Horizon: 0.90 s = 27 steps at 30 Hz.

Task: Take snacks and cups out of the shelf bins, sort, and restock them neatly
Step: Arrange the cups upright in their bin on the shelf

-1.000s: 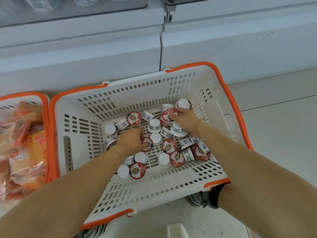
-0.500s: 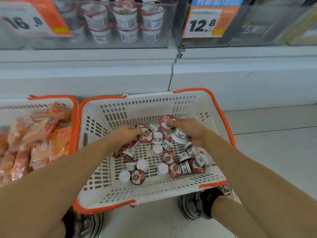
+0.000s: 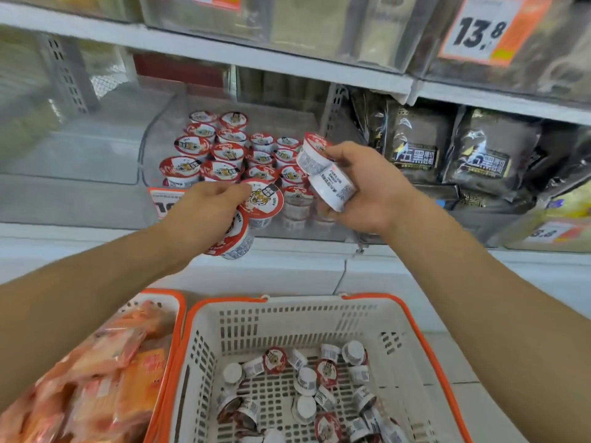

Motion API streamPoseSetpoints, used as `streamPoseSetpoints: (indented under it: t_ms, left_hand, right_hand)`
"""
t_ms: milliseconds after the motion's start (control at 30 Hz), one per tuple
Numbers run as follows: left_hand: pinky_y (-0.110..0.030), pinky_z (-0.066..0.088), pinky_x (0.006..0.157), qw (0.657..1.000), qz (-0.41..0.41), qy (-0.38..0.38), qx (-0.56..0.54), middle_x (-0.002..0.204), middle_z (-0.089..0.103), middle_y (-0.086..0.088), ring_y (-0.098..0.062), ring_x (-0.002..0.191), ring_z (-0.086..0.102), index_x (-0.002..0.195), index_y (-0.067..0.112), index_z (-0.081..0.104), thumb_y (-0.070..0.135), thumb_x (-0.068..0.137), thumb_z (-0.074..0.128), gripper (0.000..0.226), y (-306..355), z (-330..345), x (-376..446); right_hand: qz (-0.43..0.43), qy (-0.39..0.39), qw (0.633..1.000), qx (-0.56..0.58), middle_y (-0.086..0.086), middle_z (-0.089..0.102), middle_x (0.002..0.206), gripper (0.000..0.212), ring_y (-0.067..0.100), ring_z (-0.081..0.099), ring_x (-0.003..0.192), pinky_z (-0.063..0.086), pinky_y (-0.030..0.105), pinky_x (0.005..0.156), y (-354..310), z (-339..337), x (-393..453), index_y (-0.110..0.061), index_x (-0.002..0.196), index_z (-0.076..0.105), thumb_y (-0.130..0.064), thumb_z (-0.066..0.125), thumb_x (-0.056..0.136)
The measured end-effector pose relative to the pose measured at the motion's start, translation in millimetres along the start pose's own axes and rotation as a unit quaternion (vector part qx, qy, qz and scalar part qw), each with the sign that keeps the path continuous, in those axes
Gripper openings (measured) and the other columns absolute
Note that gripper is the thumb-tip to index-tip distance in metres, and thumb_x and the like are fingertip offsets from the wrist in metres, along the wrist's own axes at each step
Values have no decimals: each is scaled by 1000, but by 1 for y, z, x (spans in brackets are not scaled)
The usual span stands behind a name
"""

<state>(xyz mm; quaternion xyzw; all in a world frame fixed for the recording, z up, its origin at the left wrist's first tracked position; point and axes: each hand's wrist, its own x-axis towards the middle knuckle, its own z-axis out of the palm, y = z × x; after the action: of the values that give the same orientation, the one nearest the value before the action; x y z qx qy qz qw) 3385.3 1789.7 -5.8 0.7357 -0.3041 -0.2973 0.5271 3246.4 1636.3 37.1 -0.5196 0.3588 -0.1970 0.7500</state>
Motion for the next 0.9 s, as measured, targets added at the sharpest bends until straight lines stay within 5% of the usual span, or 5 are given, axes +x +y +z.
streamPoseSetpoints:
  t_ms: [200,400,533,633,900]
  left_hand:
    - [-18,42,66,993,-29,42,-110,90,69,8,-6,77,62,101,19,64,37,102,49,23,9,1,20]
    - [-19,39,55,991,-19,61,-119,58,60,5,-9,58,56,73,12,60,35,101,52,37,-3,6,40]
    - [-7,41,50,994,-2,41,-101,68,67,11,-1,63,60,73,20,63,38,101,51,34,-3,2,47]
    - [-6,39,49,996,11,20,-91,59,65,18,4,58,60,72,23,61,39,100,52,34,-4,0,45]
    - [-8,35,51,995,15,13,-100,51,60,25,4,60,59,68,28,56,41,101,50,36,-1,-1,41]
  right_hand:
    - [29,105,991,-83,3,67,77,15,16,63,63,47,26,61,-31,40,99,-15,92,61,-27,56,100]
    - [16,140,964,-228,8,62,81,29,20,60,75,52,31,68,-42,72,182,-7,81,59,-24,54,104]
    - [-13,124,911,-392,15,54,142,60,28,53,130,47,37,106,-40,75,215,-3,138,53,-45,61,97]
    - [-34,159,876,-454,15,41,155,89,32,46,138,43,38,110,-40,75,208,-1,151,36,-59,64,89]
    - [-41,117,923,-364,14,60,137,49,30,63,115,53,42,97,-34,66,216,-5,132,54,-36,65,96]
